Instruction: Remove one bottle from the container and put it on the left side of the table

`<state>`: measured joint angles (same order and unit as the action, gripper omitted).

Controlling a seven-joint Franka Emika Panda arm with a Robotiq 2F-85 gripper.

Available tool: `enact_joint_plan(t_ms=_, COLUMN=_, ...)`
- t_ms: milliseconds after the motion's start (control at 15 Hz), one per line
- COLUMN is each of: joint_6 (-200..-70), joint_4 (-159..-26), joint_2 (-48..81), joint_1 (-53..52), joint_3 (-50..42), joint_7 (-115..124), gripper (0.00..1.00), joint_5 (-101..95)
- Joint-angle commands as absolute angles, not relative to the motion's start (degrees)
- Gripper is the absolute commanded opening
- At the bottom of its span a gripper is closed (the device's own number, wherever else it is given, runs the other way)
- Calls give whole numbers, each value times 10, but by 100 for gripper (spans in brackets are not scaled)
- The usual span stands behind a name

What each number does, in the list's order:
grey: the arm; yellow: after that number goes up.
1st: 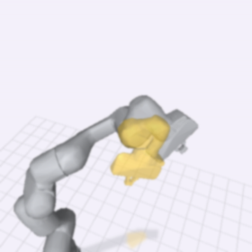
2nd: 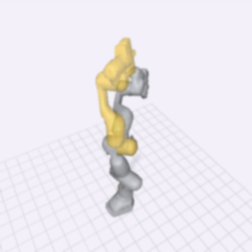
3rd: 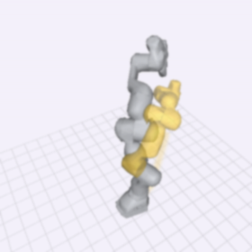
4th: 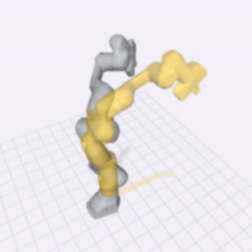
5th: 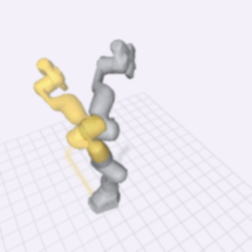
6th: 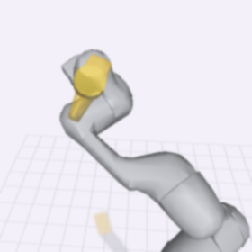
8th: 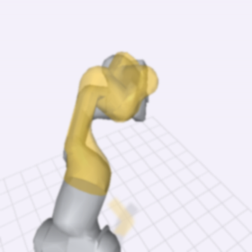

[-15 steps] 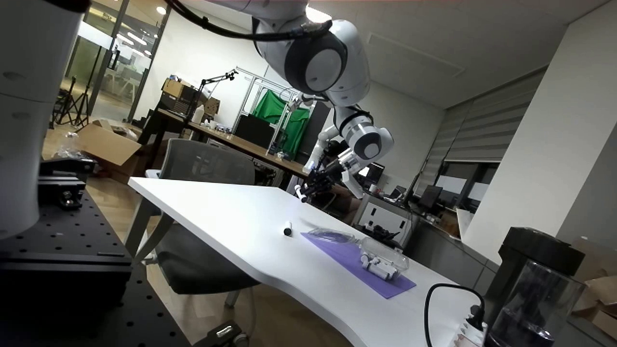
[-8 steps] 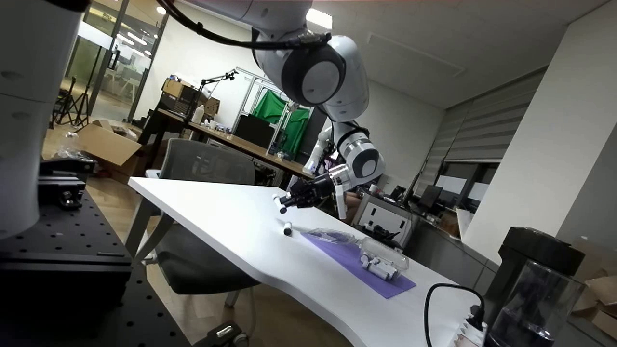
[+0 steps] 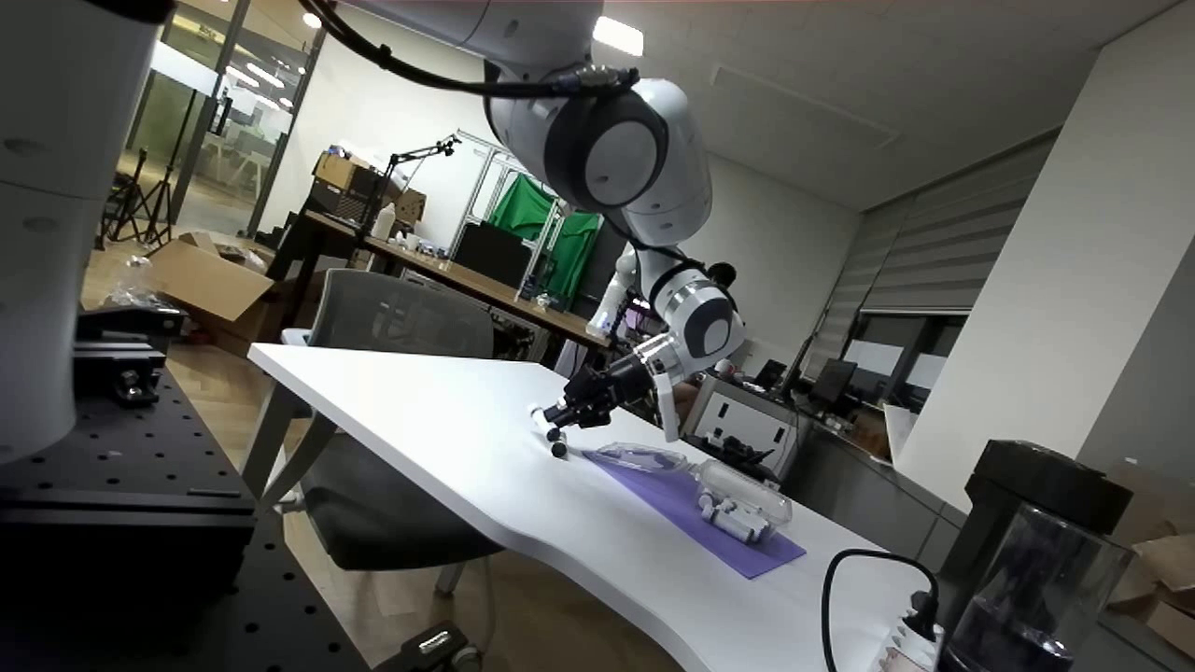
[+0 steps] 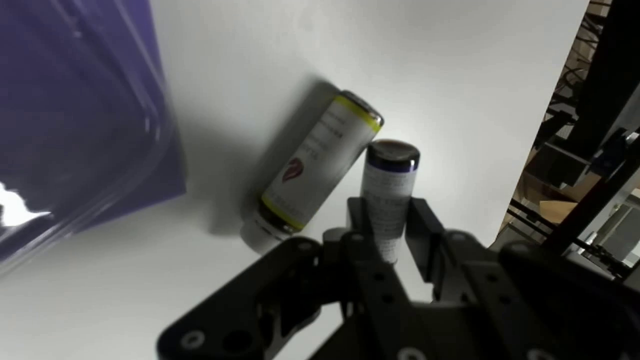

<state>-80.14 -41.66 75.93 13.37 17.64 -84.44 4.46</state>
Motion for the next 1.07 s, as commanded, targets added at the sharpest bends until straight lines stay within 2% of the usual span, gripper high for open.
enact_joint_plan(t_ms=0, joint_6=-797, joint_4=-414, joint_2=754, joint_1=128, joint_3=170, joint_7=-839, gripper=51, joint_5=36)
enact_joint_plan(t_ms=467, joint_6=-864, joint_4=-425, joint_2=733, joint_1=111, joint_3=162, joint_7=-828, gripper=97, joint_5=23)
enact_joint_plan(t_ms=733, joint_6=-959, joint_4=-439, joint_2=702, joint_1=95, joint_3=151, joint_7=-783, gripper=100, joint_5=8)
enact_joint_plan(t_ms=1000, joint_6=-934, joint_4=-418, joint_2=729, joint_1=101, joint_3=164, joint_7=-820, gripper=100, joint_5=19)
